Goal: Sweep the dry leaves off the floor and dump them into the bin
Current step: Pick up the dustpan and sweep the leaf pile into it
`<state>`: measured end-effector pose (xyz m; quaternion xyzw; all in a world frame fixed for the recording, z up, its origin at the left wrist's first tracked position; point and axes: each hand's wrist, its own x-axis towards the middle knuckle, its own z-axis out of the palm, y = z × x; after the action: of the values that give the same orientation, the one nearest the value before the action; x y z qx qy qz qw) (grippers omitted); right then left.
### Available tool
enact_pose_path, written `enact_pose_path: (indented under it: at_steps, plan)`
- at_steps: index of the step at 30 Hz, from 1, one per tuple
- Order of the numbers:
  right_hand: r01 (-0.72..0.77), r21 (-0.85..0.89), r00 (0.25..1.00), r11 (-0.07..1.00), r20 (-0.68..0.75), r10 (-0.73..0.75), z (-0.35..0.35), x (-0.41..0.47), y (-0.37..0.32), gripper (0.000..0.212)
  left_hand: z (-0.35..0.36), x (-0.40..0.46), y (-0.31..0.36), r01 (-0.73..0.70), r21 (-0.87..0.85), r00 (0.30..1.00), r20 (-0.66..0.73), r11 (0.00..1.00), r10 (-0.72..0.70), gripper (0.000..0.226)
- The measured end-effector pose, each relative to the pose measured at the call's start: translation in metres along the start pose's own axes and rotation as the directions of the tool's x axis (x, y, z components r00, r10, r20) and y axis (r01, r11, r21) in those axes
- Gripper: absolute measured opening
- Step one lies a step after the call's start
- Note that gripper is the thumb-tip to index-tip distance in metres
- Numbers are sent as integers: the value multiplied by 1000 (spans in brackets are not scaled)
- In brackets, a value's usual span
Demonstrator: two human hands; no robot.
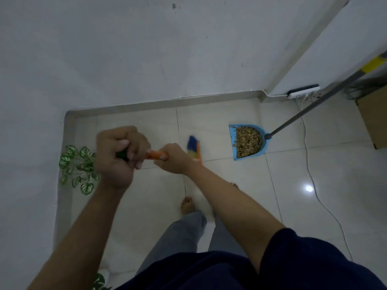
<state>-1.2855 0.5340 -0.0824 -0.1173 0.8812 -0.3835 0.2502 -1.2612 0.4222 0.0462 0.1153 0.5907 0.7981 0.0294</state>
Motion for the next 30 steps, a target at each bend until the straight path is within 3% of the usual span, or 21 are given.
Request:
enact_pose_path:
  at_steps: [5, 10, 11, 12, 13, 14, 15, 16, 17, 18, 20, 25, 30]
  plan:
    - [-88, 61, 988, 994, -121, 95, -30, -19, 23, 51, 11, 5, -11, 27, -24, 999, 25, 999, -26, 31]
    - [73, 10, 956, 997, -285, -67, -56, -10, -20, 56, -13, 35, 17, -9, -181, 993, 116, 983, 30, 27]
    - [103, 14, 948, 995, -303, -94, -59, -6, -29, 57, -27, 42, 17, 10, -285, 991, 128, 958, 28, 36]
    - [121, 28, 946, 992, -306, -107, -60, -2, -36, 57, -31, 51, 21, -78, -331, 994, 45, 940, 98, 48]
    - [132, 52, 948, 990, -300, -110, -60, 3, -42, 56, -31, 54, 23, -44, -404, 999, -14, 914, 42, 59]
    - [136, 80, 951, 987, -288, -108, -60, 7, -46, 56, -29, 60, 24, 23, -405, 1000, 12, 914, -20, 62]
    - [133, 103, 956, 986, -274, -100, -60, 9, -47, 55, -23, 66, 30, 43, -211, 998, 62, 976, -31, 57]
    - [119, 117, 963, 986, -257, -86, -59, 10, -44, 55, -13, 65, 31, 166, 18, 975, 145, 986, -167, 47]
    - [100, 127, 969, 987, -236, -68, -59, 10, -40, 54, -2, 62, 27, 172, 4, 976, 136, 985, -171, 36]
    - [71, 130, 977, 989, -211, -42, -58, 9, -33, 52, 15, 58, 25, 70, 13, 991, 116, 997, -71, 26]
    - [8, 122, 986, 992, -165, 12, -56, 5, -14, 48, 43, 49, 18, -10, 30, 994, 105, 1000, 7, 24]
    - [-137, 129, 968, 982, -191, 160, -74, -19, 38, 44, 78, 55, -11, 29, 29, 985, 167, 999, -33, 26]
    - [-116, 160, 943, 980, -294, 159, -118, -29, 52, 54, 112, 85, -5, -13, 37, 979, 203, 999, 5, 25]
